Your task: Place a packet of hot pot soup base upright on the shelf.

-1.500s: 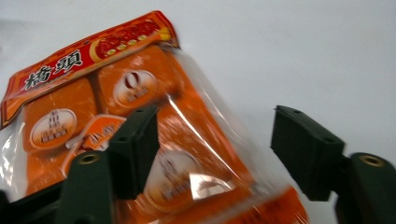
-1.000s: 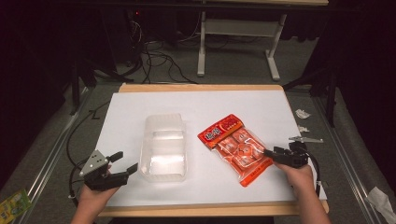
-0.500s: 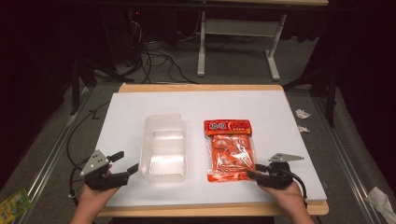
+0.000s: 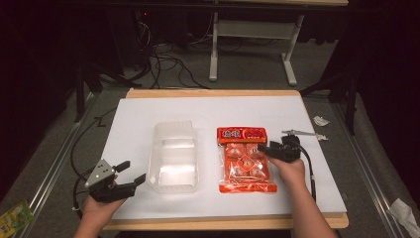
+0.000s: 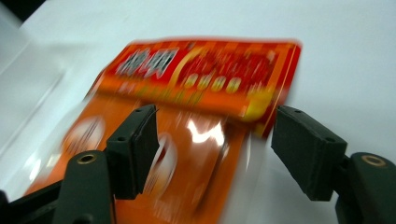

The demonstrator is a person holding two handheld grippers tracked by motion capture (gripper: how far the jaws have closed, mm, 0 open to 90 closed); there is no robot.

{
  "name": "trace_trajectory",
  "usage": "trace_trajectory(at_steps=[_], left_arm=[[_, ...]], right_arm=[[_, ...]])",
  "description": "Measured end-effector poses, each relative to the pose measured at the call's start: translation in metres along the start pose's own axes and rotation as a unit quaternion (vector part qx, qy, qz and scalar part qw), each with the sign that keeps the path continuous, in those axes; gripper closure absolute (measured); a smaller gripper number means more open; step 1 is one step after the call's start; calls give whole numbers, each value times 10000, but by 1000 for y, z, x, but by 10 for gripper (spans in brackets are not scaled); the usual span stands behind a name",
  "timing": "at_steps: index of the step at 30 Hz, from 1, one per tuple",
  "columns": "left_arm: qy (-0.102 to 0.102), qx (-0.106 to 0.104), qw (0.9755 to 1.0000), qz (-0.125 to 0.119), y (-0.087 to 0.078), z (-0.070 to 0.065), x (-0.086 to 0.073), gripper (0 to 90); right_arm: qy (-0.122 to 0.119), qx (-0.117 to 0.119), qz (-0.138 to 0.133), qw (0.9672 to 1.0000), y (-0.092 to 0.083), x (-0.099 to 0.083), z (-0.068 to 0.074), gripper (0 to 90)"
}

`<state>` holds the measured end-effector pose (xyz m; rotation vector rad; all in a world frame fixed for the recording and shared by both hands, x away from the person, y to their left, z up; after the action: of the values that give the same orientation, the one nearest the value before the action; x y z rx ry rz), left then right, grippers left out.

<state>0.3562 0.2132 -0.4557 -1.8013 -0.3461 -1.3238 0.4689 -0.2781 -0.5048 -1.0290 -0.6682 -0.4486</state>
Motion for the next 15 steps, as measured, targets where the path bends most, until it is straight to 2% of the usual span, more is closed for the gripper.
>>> trace_trajectory(at_steps=[2,4,5,6,7,9,10,14,15], left_arm=[[-30,16,10000,-18,-1,1,0,247],[-74,49,10000,-33,-2,3,-2,247],[-74,49,10000,-33,-2,3,-2,247],[-81,55,9999,-29,-3,3,-2,248],[-87,62,9999,-29,-4,4,-3,248],[-80,72,9999,-22,-5,4,-4,248],[-80,72,9999,-22,-5,4,-4,248],[-63,78,9999,-34,-5,2,-3,248],[-58,77,9999,-31,-5,2,-3,248]], right_arm=[[42,-54,-20,10000,4,5,-3,312],[272,-202,23,9994,17,17,-11,301],[272,-202,23,9994,17,17,-11,301],[475,-244,-11,9986,21,19,-17,313],[475,-244,-11,9986,21,19,-17,313],[692,-155,-38,9975,25,17,-22,341],[692,-155,-38,9975,25,17,-22,341],[833,79,-43,9965,25,16,-23,442],[849,62,-39,9964,25,16,-23,458]])
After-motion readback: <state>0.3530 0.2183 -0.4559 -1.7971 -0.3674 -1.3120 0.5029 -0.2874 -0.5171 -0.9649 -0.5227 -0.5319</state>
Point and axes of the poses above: each handheld gripper's, and its own axes: y roughly forward along the jaws, x roughly out of its top, z roughly to its left, the point moved 6 cm from there along y, roughly forward along the jaws, and after that the axes turned 2 degrees about z, right-handed, at the moved point
